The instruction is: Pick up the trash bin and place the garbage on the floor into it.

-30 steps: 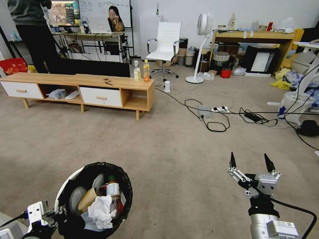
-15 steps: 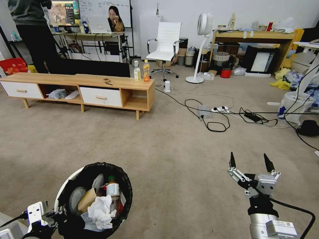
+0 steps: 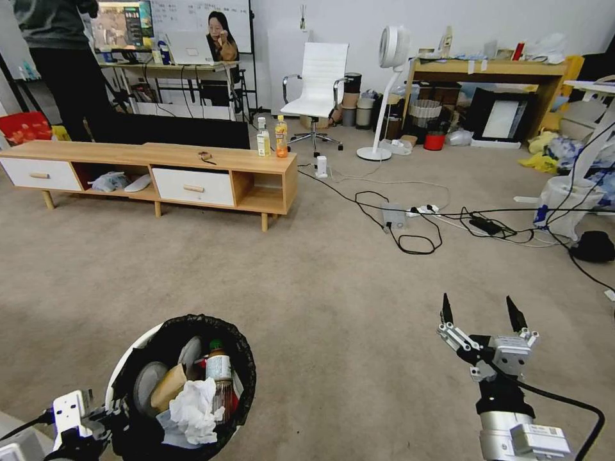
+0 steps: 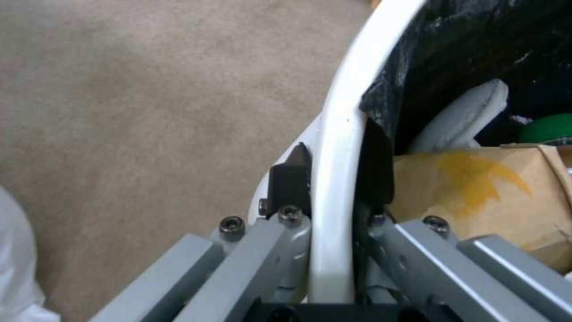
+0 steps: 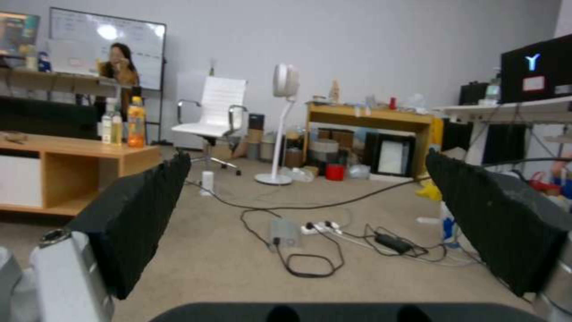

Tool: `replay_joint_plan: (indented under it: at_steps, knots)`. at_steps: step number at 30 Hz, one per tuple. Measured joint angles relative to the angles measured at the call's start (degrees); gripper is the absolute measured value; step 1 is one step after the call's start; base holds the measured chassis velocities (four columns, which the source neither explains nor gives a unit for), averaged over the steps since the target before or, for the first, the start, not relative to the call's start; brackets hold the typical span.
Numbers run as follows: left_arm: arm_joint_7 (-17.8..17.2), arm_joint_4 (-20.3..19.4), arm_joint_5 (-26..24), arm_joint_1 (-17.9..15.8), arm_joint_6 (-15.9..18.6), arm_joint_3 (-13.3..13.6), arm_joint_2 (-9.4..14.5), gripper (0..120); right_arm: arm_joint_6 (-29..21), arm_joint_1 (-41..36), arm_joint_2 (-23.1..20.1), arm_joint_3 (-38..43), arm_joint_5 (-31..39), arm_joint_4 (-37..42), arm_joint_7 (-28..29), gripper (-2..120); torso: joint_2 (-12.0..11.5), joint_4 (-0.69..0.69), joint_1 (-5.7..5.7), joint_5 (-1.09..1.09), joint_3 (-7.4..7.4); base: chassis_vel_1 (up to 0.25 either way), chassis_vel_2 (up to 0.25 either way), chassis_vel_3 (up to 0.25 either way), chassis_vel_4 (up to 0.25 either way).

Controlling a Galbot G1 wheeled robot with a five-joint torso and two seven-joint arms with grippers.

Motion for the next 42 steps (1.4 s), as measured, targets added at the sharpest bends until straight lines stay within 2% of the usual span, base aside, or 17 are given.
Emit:
replay_joint_plan:
  at_steps: [42]
  knots:
    - [-0.59, 0.68, -0.43, -0.55, 0.00, -0.29, 0.02, 1, -0.21, 2.24, -0.02, -0.14, 0.51, -2.08, -0.73, 100, 0.00, -0.01, 0.00, 0.00, 0.00, -0.013, 0.001, 0.001, -0.013]
